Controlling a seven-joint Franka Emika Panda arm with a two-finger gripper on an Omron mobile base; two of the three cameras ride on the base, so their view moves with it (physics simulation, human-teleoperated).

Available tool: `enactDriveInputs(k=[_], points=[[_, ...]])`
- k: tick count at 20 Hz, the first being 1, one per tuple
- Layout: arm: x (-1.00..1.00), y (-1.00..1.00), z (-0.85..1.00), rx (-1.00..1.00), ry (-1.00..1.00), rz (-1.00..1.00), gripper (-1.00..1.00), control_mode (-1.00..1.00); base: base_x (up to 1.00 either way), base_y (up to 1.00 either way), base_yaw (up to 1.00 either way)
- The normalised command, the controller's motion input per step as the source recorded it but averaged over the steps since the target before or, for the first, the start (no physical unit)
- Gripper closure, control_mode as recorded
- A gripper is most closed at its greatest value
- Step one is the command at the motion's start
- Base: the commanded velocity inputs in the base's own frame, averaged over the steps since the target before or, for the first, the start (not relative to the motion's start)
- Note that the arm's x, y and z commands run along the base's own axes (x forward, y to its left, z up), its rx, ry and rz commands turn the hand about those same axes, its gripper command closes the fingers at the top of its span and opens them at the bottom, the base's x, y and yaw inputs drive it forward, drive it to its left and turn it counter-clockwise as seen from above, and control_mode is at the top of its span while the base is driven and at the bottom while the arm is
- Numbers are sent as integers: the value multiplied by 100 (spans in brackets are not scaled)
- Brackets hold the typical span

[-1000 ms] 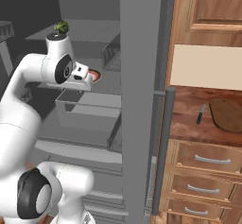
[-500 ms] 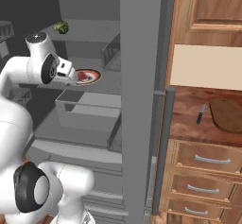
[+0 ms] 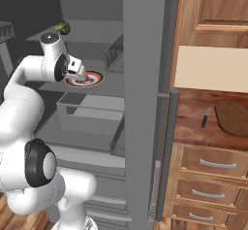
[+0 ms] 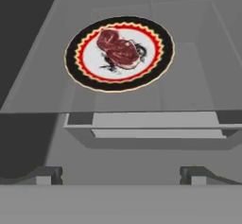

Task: Retrieve the steak from the fridge and place it on the cutting board.

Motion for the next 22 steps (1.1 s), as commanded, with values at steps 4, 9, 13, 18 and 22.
enactDriveInputs(k=[4,9,13,18,22], points=[[88,0,-2,0,1,0,-100,-100,0,0,0],[55,0,-40,0,0,2,-100,-100,0,0,0],[39,0,-21,0,0,3,-100,-100,0,0,0],[37,0,-10,-4,0,2,-100,-100,0,0,0],[11,5,-40,-15,0,8,-100,-100,0,0,0]])
